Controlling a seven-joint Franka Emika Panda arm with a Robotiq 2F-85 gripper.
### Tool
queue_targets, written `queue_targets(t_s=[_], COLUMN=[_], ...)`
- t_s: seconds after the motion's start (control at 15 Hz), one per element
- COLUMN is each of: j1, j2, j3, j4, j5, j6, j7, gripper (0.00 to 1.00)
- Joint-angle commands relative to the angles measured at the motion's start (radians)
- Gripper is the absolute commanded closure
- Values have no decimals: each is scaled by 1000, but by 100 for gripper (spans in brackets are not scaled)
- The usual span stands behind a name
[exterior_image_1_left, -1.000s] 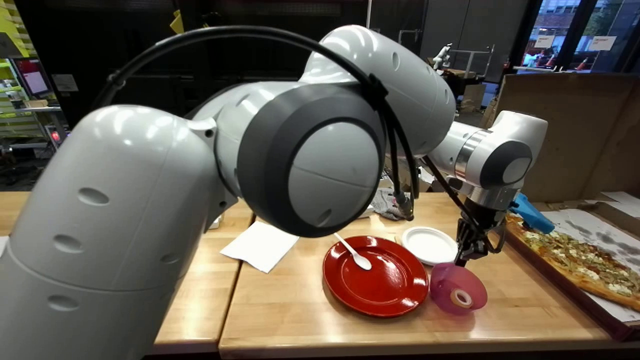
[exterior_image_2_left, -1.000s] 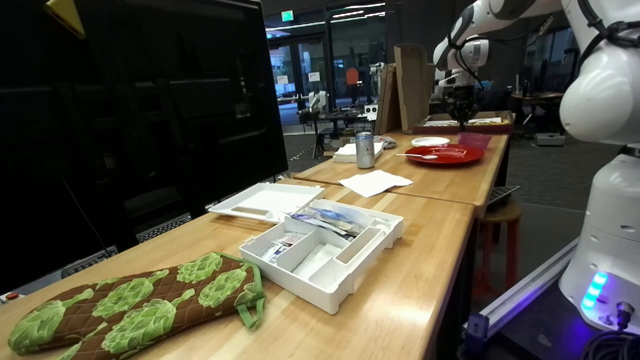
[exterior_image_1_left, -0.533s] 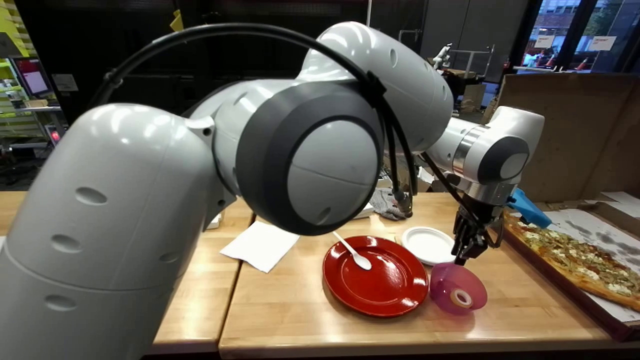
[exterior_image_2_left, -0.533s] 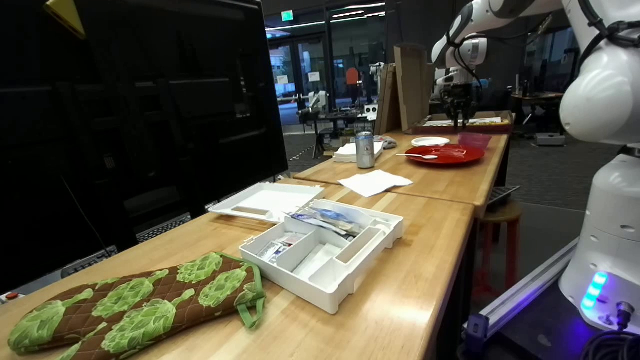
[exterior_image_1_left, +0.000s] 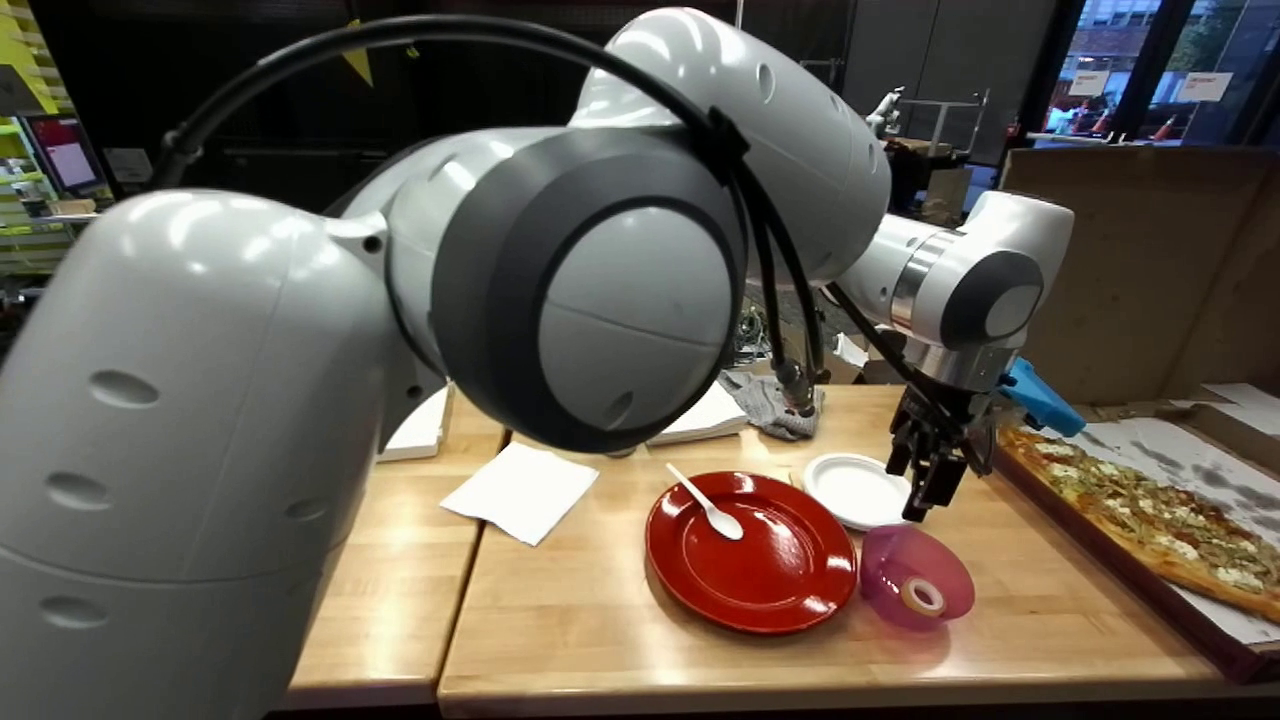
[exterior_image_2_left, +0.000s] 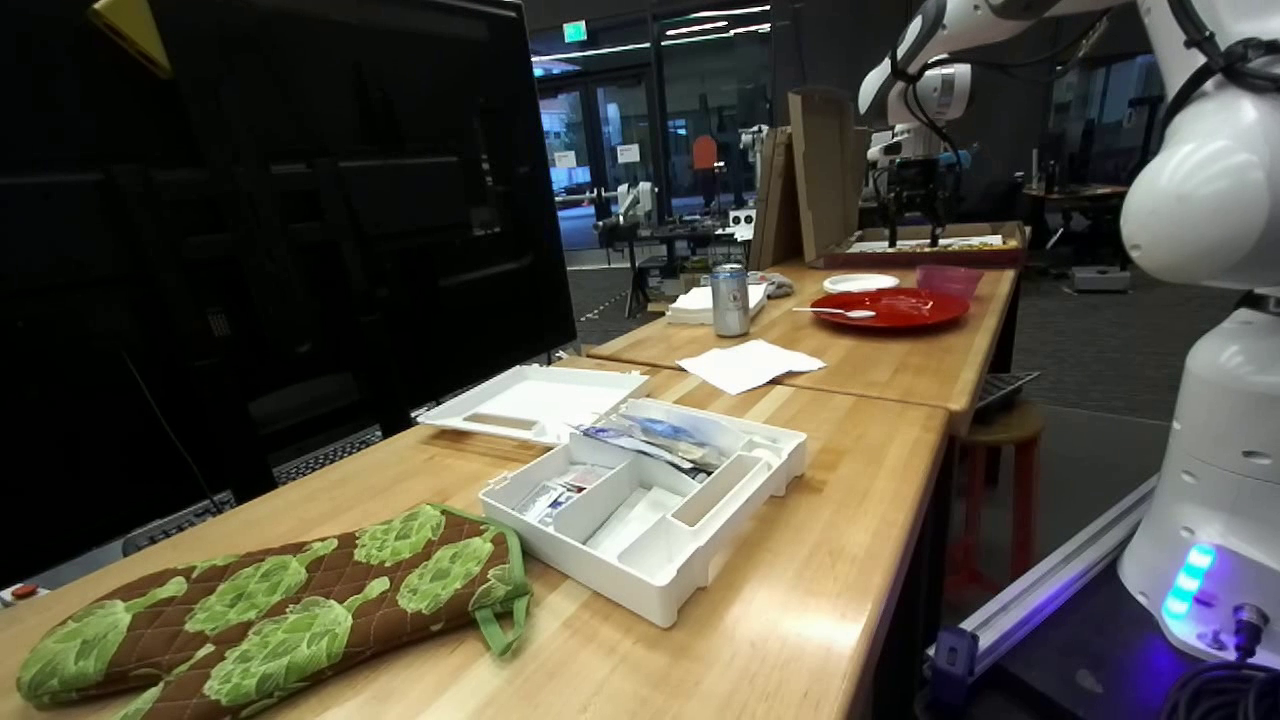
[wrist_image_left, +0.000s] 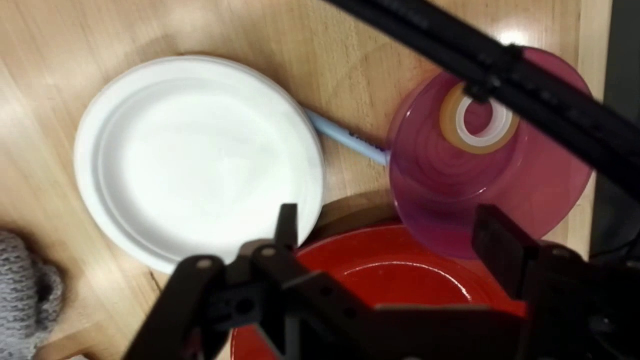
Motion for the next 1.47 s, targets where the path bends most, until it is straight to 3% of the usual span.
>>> queue_targets(t_s=[0.0, 1.27, 1.4], j1=[11, 1, 1], j2=[-52, -11, -9], j3=[7, 6, 7], j4=[-66, -111, -110], j5=[-3, 3, 3], j6=[-9, -10, -9], j7=[14, 5, 2], gripper=[0, 0, 27])
